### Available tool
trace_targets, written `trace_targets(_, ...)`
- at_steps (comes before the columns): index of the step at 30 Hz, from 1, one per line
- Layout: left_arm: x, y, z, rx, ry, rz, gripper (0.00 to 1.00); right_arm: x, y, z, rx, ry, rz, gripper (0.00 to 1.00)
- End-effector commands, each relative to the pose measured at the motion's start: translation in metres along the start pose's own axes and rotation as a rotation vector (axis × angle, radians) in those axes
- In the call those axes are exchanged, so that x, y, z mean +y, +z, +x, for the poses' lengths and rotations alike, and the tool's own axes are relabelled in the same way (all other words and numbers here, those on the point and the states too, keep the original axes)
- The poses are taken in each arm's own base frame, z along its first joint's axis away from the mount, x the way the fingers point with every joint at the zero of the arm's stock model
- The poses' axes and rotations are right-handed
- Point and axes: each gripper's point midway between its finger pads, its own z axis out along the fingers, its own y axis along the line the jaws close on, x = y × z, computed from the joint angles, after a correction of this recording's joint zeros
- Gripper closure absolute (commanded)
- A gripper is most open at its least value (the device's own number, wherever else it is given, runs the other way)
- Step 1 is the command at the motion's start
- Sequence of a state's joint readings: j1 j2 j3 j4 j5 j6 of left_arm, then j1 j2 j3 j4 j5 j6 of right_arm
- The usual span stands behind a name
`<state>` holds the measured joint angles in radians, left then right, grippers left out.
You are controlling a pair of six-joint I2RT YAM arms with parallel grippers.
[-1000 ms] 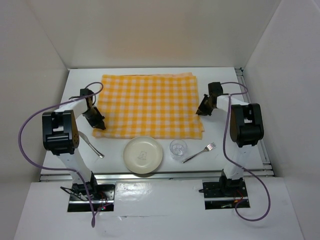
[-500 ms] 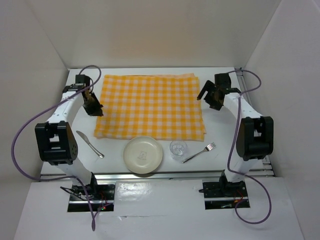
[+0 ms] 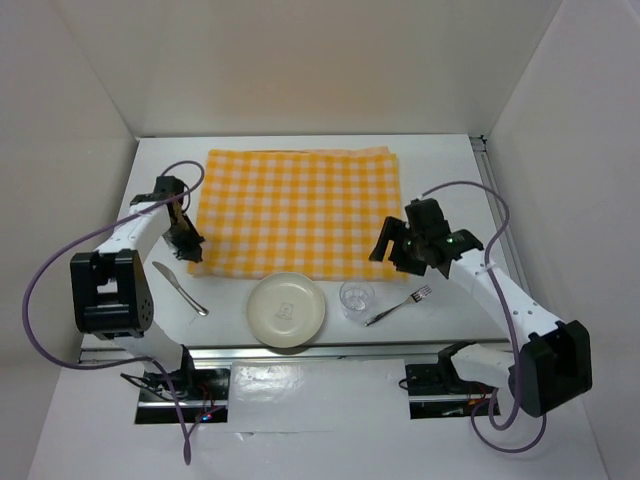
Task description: Set the dinner table for one person
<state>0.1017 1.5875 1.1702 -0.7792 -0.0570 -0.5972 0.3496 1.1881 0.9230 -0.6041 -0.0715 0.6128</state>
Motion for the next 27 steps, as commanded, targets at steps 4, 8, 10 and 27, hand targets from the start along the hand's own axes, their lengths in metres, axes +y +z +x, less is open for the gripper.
trace_targets(4,0.01,0.033,0.01,0.046,-0.06,-0.064,1.0,-0.014,-0.007,0.075,0.174,0.069,0.033,0.15)
trace_targets(8,0.013,0.041,0.015,0.067,-0.059,-0.077,1.0,-0.004,-0.002,0.096,0.226,0.018,0.014,0.15)
trace_targets(10,0.015,0.038,0.018,0.071,-0.059,-0.079,1.0,0.0,0.001,0.099,0.233,-0.005,0.04,0.15)
trace_targets(27,-0.022,-0.099,-0.056,-0.238,-0.011,0.111,1.0,0.031,-0.03,0.003,-0.044,-0.123,0.129,1.0)
